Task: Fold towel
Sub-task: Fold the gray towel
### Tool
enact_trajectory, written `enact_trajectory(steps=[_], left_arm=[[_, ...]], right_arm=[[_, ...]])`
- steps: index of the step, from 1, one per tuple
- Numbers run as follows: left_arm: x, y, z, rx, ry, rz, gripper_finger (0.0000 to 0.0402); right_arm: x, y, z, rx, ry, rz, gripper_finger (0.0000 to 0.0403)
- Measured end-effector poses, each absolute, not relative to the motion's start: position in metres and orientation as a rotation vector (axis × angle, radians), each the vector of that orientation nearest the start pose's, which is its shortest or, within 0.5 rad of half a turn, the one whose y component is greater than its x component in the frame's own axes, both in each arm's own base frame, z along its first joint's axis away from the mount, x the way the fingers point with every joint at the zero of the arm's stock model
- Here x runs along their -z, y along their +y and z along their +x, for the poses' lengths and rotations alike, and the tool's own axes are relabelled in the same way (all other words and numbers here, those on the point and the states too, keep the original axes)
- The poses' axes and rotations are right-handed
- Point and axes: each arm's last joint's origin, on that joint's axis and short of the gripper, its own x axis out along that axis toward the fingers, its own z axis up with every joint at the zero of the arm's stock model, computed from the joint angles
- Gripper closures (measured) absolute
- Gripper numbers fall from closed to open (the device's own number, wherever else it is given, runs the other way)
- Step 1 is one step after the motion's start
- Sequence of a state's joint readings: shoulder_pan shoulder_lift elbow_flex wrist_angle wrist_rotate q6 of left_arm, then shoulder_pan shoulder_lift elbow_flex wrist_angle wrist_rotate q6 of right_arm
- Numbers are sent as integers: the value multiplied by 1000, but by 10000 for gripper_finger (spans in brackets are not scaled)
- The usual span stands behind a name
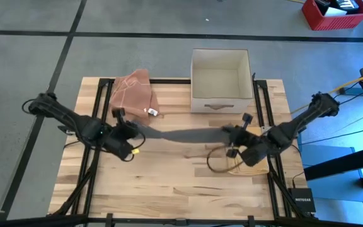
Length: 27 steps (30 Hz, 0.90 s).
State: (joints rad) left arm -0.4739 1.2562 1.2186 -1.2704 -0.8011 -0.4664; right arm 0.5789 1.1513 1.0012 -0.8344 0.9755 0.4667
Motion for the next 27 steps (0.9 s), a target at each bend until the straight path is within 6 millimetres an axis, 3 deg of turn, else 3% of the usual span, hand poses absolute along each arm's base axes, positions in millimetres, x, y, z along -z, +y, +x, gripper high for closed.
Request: enact_trajectory(steps=[9,13,15,19,23,27], left_arm=[[-322,-56,201,-554,985,503,401],[-318,-66,203,-550,943,565,401],[-299,-86,205,-483,943,658,401],[-241,-125,209,-390,932,757,401],[-176,-162,203,-283,982,694,401],[-136,-190,197,-181,1118,564,401]], right_arm=[[-297,52,199,628,723,-358,401],[-293,53,202,616,717,-394,401],[-277,65,201,563,716,-424,402],[-222,91,196,436,702,-429,402],[-162,111,183,231,763,-324,400],[-136,124,174,129,852,-202,396]])
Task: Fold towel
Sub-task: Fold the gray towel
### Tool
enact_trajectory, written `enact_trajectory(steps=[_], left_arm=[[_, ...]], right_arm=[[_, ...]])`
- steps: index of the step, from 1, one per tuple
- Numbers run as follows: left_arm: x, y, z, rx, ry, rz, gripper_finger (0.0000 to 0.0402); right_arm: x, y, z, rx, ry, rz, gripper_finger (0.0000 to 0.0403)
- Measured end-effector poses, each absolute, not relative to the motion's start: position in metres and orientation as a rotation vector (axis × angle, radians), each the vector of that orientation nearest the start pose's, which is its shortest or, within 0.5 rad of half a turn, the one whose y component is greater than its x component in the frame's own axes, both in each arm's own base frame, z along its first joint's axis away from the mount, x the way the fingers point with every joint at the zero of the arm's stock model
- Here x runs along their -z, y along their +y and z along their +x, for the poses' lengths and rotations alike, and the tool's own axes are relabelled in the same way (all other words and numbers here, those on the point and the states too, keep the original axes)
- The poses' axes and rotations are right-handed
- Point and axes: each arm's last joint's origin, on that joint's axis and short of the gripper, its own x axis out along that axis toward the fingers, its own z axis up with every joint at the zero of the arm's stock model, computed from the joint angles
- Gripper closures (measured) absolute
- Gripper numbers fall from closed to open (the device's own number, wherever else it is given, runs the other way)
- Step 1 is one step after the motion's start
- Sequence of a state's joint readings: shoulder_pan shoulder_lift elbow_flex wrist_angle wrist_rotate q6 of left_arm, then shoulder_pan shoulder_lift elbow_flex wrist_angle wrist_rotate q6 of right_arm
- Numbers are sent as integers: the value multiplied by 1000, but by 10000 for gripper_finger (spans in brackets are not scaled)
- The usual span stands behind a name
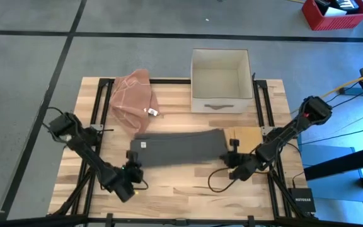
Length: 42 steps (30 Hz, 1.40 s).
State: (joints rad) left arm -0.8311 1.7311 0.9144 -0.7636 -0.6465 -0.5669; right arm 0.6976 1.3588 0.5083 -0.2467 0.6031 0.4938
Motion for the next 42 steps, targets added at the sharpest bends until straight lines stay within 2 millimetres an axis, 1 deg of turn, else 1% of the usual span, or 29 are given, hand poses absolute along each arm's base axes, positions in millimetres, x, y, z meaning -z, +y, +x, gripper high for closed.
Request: enact_trajectory(steps=[1,3,5,7,9,12,14,16,18,21,25,27,29,31,33,36,39,42], left_arm=[[-132,-192,195,-206,1137,545,401],[-139,-191,193,-290,1151,513,401],[-143,-192,194,-294,1141,486,395],[-142,-192,197,-270,1163,492,383],[-144,-191,200,-249,1192,474,364],[-147,-190,205,-225,1246,395,330],[-151,-190,208,-203,1297,320,307],[-158,-191,212,-166,1341,203,287],[-171,-192,216,-128,1367,84,272],[-197,-194,219,-87,1332,-57,258],[-237,-190,215,-54,1203,-222,250],[-255,-185,211,-25,1123,-283,249],[-272,-176,206,-26,1017,-277,249],[-287,-166,202,-75,881,-210,249],[-299,-154,200,-165,743,-110,249],[-309,-134,198,-323,603,-5,249],[-301,-112,201,-424,622,24,249],[-283,-90,206,-468,712,-36,249]], right_arm=[[-133,126,173,105,871,-189,395],[-132,131,174,56,889,-155,395],[-131,133,175,31,897,-134,392],[-134,131,179,41,905,-117,380],[-139,131,183,36,922,-102,355],[-148,133,190,13,947,-72,308],[-157,137,193,-26,971,-47,276],[-167,139,197,-49,1005,-34,248],[-180,144,201,-73,1022,-22,226],[-199,147,207,-79,1046,-19,205],[-221,149,214,-78,1029,-5,193],[-227,151,216,-89,1012,-7,193],[-227,151,216,-94,1007,-33,193],[-226,146,218,-65,999,-76,192],[-223,137,222,-24,992,-109,192],[-216,118,230,35,1003,-122,192],[-206,97,238,37,1024,-108,192],[-196,75,243,17,1053,-103,192]])
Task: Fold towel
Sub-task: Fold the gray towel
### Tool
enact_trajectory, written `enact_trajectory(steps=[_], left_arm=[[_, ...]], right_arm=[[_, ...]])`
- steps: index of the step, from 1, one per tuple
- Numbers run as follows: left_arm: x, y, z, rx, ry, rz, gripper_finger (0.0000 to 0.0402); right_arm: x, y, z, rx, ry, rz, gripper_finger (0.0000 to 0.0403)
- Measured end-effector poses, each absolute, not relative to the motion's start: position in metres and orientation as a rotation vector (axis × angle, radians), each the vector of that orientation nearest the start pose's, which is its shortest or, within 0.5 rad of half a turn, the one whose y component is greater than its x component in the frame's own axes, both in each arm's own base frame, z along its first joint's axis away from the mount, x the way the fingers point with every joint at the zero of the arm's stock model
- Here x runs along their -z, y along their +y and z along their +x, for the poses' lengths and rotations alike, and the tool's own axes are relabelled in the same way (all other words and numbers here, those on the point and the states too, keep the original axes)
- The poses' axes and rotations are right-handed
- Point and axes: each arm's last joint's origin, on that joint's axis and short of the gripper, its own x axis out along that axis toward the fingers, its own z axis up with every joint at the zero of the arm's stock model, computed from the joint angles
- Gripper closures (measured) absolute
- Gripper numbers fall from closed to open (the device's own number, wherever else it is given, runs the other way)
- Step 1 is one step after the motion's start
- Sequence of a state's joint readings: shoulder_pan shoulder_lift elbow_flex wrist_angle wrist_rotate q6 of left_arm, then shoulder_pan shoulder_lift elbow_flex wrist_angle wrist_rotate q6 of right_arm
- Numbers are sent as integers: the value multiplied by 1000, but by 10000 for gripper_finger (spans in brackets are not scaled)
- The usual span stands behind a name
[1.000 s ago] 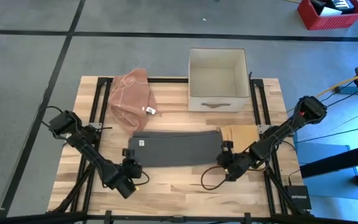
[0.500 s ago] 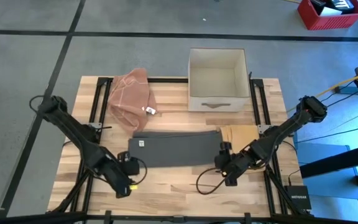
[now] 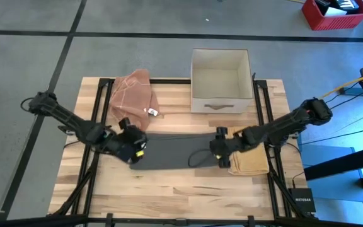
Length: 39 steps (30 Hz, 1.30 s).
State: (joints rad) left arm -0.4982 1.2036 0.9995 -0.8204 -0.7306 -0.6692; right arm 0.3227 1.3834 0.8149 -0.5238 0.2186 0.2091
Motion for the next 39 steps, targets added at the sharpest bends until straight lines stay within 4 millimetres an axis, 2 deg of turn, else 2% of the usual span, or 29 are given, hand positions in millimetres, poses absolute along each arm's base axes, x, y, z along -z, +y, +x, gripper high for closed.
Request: enact_trajectory(steps=[4,7,15,20,25,31,39], left_arm=[[-252,-65,209,-515,837,-104,249],[-233,-50,212,-541,856,-148,249],[-198,-32,213,-528,851,-218,249],[-181,-29,211,-453,870,-259,249],[-167,-29,203,-426,937,-265,249],[-154,-29,201,-357,918,-291,249],[-142,-25,208,-330,956,-253,249]], right_arm=[[-192,47,247,39,1082,-110,192],[-188,31,247,47,1105,-116,192],[-164,0,235,26,1182,-44,192],[-147,-6,231,71,1089,9,192],[-140,-7,234,134,933,79,192],[-146,-10,242,239,783,56,192],[-155,-12,249,305,703,36,192]])
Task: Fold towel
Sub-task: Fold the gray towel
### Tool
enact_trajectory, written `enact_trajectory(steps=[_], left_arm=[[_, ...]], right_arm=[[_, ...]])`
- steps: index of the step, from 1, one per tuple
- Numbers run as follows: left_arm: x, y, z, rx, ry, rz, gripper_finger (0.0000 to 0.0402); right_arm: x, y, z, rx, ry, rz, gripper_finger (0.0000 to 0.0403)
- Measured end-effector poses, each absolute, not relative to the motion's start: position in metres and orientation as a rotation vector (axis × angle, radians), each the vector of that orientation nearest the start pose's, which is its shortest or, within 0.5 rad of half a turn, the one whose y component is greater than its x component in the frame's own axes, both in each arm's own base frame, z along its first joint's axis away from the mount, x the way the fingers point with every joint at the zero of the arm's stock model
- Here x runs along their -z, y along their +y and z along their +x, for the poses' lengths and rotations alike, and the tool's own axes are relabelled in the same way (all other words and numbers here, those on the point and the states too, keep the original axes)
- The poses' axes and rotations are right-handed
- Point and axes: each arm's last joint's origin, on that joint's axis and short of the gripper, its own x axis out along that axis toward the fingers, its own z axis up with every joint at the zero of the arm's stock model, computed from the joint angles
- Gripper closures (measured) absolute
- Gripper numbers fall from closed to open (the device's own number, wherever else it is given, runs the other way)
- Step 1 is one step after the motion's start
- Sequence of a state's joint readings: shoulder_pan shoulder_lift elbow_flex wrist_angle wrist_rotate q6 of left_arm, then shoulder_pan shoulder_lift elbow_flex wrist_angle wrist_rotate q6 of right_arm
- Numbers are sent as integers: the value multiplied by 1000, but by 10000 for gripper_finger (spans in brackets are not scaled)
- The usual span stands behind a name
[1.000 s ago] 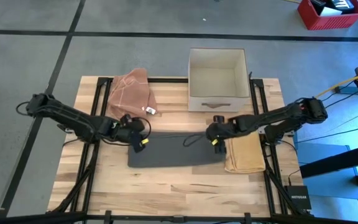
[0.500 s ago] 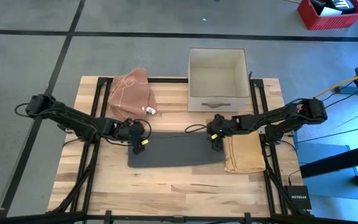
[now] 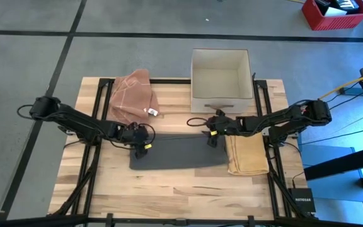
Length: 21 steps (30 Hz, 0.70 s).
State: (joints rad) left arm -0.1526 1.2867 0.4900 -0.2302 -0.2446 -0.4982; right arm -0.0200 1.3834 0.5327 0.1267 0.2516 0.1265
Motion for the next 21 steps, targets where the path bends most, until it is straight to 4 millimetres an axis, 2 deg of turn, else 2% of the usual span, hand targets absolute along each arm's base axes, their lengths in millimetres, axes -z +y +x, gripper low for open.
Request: enact_trajectory(steps=[6,15,21], left_arm=[[-127,-16,213,-347,1029,-238,249],[-127,-17,217,-281,1016,-258,251],[-131,-15,225,-232,940,-318,288]], right_arm=[[-161,-12,254,303,620,47,192],[-162,-12,254,319,607,98,192],[-162,-12,255,318,602,95,192]])
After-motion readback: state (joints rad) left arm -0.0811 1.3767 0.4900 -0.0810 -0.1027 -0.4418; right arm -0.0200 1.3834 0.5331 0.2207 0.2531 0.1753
